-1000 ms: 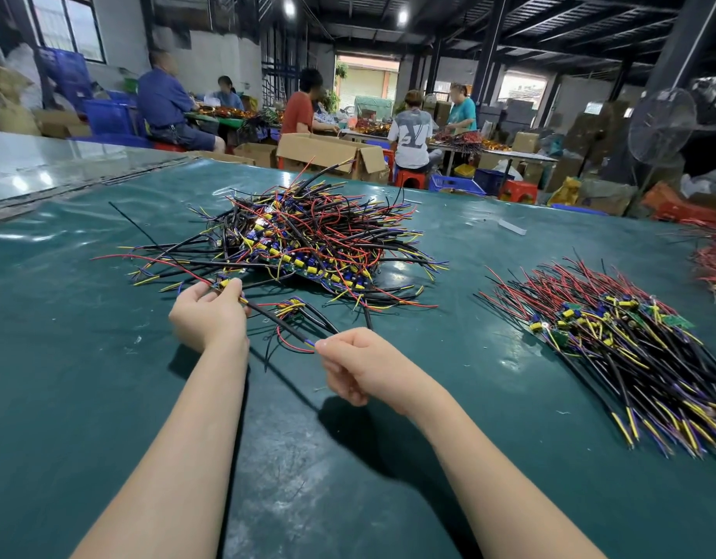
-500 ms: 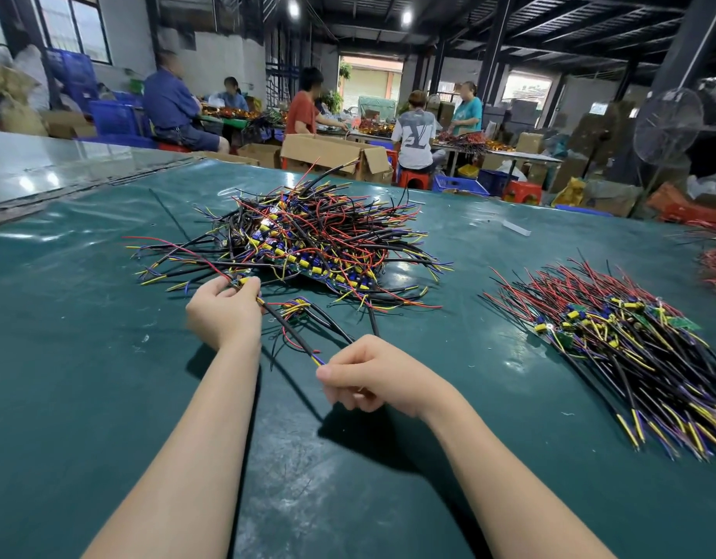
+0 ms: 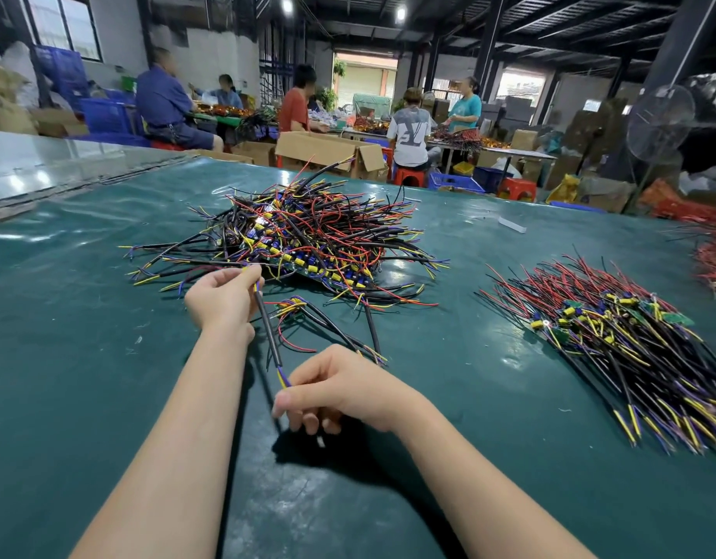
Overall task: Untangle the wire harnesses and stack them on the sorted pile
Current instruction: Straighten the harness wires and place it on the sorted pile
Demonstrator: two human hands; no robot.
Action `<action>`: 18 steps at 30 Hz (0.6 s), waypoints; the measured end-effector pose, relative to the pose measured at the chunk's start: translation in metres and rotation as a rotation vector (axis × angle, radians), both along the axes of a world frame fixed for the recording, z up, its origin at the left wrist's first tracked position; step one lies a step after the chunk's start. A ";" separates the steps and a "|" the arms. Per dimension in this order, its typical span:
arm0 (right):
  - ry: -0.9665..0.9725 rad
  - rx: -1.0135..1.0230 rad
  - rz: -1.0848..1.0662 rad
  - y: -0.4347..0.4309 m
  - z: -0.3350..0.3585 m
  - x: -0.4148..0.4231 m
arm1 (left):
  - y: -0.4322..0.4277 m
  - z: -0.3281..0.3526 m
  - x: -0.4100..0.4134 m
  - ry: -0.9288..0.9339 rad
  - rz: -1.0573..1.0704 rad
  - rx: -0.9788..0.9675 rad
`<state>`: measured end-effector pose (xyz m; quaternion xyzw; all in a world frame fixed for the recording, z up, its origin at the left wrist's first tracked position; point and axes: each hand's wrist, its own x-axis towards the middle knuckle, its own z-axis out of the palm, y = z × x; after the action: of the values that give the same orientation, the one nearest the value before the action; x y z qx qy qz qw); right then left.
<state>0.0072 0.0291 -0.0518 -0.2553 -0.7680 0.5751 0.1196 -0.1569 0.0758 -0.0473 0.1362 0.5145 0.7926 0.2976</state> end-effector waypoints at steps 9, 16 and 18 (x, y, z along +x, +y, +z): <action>0.143 -0.318 -0.176 0.010 -0.002 0.005 | 0.007 -0.002 0.010 0.213 0.133 -0.025; 0.125 -0.291 -0.267 0.012 -0.002 0.006 | 0.002 -0.006 0.009 0.129 0.143 0.001; 0.116 -0.250 -0.277 0.009 -0.002 0.003 | 0.001 -0.006 0.006 0.128 0.163 -0.006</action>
<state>0.0099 0.0380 -0.0535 -0.3378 -0.6401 0.6576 0.2092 -0.1508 0.0765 -0.0536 0.1433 0.5442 0.8022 0.1992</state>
